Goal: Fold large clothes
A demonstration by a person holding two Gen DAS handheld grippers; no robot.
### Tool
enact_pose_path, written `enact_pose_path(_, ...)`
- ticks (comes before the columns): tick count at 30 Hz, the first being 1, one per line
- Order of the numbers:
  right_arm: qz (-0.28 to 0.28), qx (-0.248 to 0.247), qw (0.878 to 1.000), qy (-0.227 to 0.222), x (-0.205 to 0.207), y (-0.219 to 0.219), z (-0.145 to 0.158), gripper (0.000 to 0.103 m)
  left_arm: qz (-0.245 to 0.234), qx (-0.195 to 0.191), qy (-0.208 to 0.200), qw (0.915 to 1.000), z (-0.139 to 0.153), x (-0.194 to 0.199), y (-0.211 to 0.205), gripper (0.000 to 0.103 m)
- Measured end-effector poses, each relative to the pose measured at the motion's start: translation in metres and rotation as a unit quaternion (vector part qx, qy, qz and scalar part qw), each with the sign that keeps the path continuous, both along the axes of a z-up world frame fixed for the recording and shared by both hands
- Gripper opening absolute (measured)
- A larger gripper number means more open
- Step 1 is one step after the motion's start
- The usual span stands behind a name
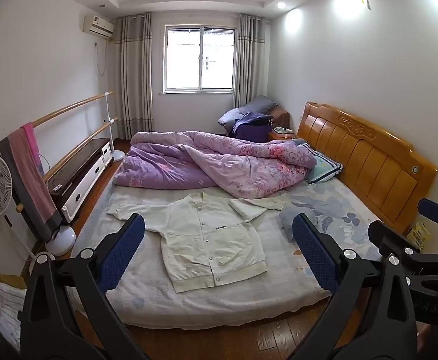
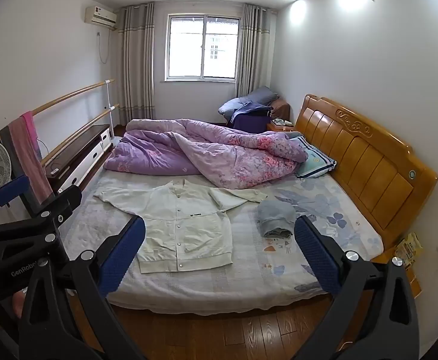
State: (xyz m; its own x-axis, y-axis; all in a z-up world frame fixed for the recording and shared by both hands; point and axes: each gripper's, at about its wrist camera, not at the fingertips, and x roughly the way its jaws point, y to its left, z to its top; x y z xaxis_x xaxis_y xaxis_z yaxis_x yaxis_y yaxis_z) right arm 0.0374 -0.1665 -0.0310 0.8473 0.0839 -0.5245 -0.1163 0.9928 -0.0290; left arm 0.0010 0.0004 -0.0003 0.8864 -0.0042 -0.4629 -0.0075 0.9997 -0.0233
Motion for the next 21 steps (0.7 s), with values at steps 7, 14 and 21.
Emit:
enact_pose_path(7,0.001,0.001,1.000,-0.002,0.0006,0.0002,-0.0012,0.096,-0.001,0.000,-0.002,1.0000,-0.0001,-0.0004,0.0001,0.098)
enact_pose_path(14,-0.001,-0.002,1.000,0.001,0.0016,-0.0005,-0.0016,0.096,-0.001,-0.003,-0.001,1.0000,-0.0008,-0.0008,0.0011,0.098)
enact_pose_path(21,0.000,-0.001,1.000,0.005,0.0032,0.0023,-0.0075,0.096,0.000,-0.002,-0.001,1.0000,0.0006,-0.0003,-0.0004,0.098)
